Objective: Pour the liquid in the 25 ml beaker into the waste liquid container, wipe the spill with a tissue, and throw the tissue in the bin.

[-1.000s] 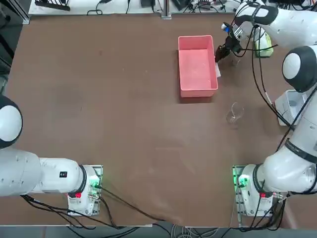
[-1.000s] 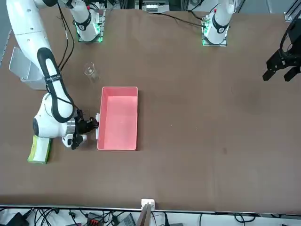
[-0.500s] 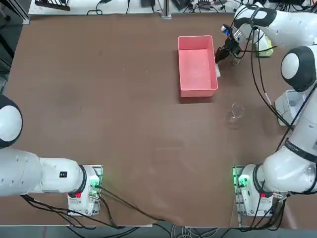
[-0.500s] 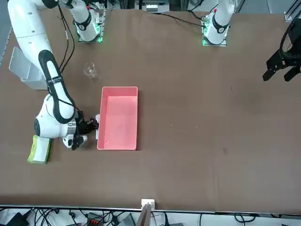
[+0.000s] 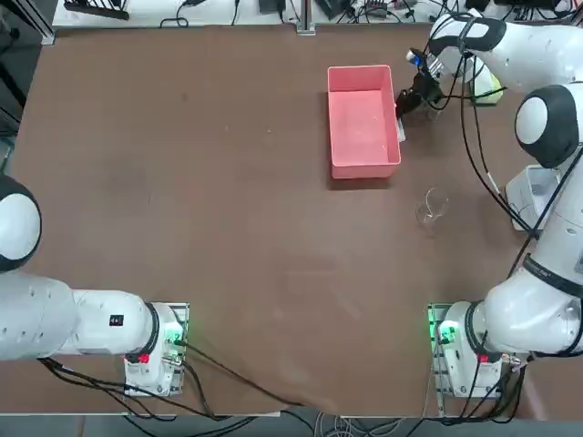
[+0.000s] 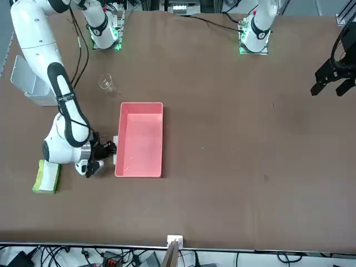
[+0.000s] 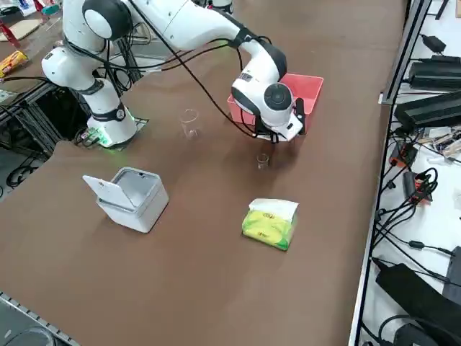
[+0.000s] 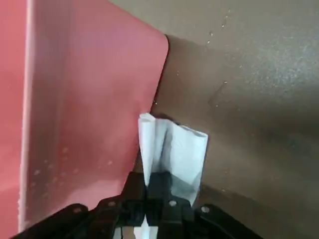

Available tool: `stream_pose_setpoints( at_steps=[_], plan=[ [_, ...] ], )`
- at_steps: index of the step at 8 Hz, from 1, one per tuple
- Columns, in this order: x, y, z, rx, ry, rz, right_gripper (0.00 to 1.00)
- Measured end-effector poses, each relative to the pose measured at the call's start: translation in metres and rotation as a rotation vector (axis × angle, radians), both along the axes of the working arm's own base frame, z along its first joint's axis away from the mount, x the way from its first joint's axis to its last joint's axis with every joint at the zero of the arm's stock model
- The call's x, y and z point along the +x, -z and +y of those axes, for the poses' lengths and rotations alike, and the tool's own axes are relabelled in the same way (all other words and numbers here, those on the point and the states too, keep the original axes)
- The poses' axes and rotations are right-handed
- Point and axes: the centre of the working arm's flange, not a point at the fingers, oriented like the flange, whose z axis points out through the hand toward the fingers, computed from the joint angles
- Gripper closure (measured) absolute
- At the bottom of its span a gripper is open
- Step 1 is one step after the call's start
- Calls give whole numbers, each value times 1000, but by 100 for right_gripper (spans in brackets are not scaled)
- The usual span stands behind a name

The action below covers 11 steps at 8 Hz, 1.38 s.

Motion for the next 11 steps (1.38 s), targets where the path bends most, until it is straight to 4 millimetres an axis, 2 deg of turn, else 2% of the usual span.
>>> stream_pose_setpoints(
  at_steps=[11],
  plan=[
    [0,0,-3,1,3,-3,96]
  ],
)
